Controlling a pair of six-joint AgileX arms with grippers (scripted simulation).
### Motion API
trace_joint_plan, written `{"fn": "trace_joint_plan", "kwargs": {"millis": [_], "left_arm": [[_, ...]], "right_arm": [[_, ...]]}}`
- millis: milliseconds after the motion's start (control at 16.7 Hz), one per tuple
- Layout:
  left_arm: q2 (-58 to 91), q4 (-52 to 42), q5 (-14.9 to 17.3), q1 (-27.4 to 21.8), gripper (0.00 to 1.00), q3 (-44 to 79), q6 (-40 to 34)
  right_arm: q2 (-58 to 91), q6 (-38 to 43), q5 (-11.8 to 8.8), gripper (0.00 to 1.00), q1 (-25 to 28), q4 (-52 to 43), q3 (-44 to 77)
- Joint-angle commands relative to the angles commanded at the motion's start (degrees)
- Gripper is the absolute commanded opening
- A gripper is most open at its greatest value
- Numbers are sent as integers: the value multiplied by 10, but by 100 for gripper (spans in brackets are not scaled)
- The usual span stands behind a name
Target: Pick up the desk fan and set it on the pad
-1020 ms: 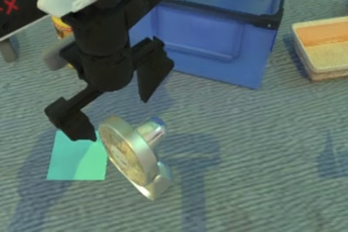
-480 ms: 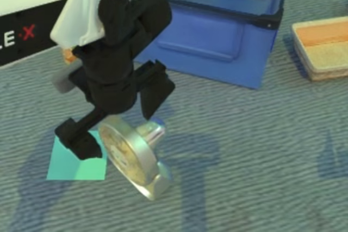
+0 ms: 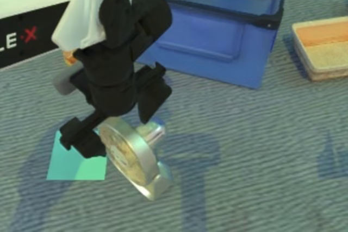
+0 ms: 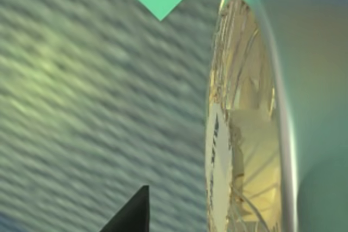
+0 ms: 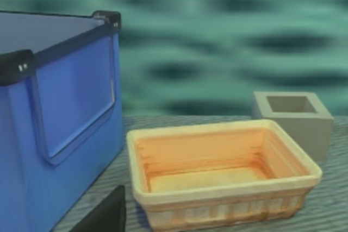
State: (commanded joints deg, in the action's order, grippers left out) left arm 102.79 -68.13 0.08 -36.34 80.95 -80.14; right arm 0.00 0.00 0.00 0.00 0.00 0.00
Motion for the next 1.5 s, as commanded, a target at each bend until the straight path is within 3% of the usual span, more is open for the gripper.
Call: {"fn": "trace_joint_plan", "kwargs": {"millis": [540,1140,1500], "left_arm": [[0,0,0,0,2,0,0],[-1,-2,0,1,0,2,1],[-3,-95,0,9,0,90,-2]], "right_arm": [[0,0,0,100,0,0,0],[0,0,0,100,0,0,0],[0,0,0,100,0,0,0]]}}
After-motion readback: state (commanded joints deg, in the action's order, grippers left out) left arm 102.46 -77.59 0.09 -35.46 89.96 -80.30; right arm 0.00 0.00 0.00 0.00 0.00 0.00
